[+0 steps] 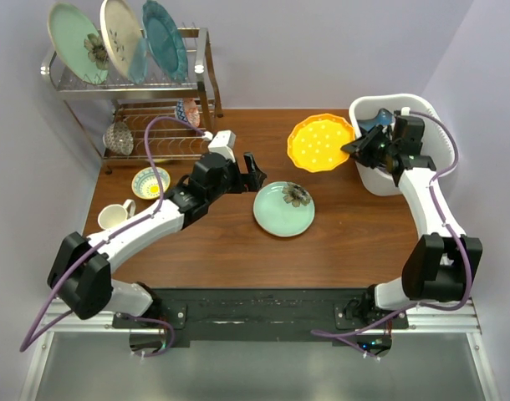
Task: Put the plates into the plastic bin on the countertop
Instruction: Place the plate in the plastic bin.
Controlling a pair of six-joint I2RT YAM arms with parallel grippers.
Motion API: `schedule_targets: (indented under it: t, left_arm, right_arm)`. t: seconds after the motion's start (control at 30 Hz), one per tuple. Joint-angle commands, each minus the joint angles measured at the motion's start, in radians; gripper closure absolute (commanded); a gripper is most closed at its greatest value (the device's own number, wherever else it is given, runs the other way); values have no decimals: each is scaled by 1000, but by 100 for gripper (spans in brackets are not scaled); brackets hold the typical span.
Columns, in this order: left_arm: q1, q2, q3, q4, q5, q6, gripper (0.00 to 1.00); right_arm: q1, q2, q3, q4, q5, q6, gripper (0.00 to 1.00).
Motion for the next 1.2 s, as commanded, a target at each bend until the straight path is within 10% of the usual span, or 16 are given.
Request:
schedule_targets:
  t: [0.0,1.17]
  left_arm:
    - [-3,11,31,21,7,27,0]
    - [-2,117,70,41,51,38,0]
  right_arm:
    - [-50,3,106,173,-60,96,100]
    - [-267,162,176,359,113,334,100]
